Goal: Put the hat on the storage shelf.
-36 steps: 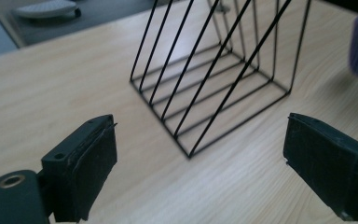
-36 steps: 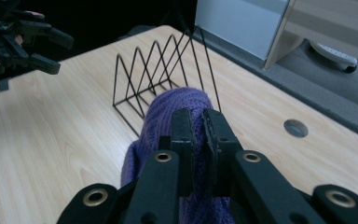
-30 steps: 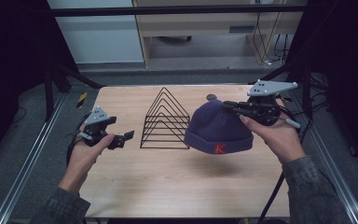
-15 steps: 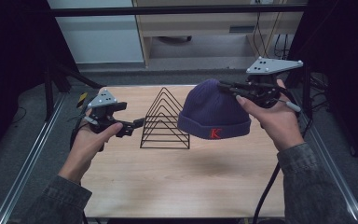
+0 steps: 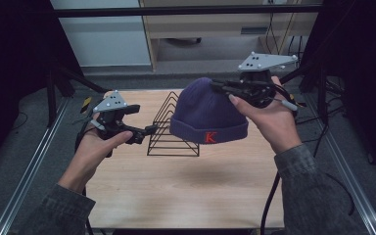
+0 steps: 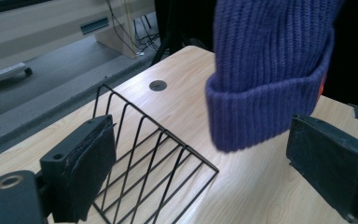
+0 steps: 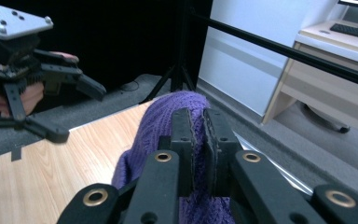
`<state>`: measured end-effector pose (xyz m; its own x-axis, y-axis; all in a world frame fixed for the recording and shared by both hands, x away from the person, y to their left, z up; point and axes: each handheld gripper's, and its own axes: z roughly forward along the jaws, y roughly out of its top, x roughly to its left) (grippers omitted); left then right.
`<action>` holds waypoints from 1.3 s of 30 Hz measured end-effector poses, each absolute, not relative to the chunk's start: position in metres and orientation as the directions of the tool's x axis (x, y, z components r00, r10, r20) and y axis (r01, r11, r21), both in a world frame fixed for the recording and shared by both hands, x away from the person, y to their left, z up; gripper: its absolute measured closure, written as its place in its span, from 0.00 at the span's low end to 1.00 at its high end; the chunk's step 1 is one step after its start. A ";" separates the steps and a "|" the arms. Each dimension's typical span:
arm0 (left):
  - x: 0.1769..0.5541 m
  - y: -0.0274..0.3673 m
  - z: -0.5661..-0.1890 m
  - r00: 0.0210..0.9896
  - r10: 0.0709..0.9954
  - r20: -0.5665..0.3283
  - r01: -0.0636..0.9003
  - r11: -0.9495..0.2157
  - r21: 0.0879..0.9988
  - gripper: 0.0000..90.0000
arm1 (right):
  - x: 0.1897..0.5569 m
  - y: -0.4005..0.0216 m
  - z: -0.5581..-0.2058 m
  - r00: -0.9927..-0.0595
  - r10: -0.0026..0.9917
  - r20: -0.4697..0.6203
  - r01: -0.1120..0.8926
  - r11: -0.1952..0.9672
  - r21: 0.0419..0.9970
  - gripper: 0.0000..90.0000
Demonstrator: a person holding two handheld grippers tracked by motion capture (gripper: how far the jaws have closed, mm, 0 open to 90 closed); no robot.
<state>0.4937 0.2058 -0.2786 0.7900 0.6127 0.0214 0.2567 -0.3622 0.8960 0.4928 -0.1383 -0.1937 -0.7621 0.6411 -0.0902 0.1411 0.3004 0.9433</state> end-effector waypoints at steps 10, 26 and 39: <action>0.509 0.193 -0.294 0.827 0.563 0.013 0.277 -0.428 0.860 0.08 | 0.500 -0.103 -0.189 -0.790 0.606 -0.091 0.123 0.301 0.946 0.93; 0.533 0.184 -0.303 0.839 0.544 0.022 0.269 -0.449 0.852 0.73 | 0.513 -0.089 -0.183 -0.793 0.600 -0.108 0.110 0.314 0.943 0.93; 0.556 0.194 -0.301 0.742 0.664 0.092 0.281 -0.433 0.856 0.75 | 0.547 -0.089 -0.198 -0.765 0.639 -0.084 0.142 0.294 0.945 0.92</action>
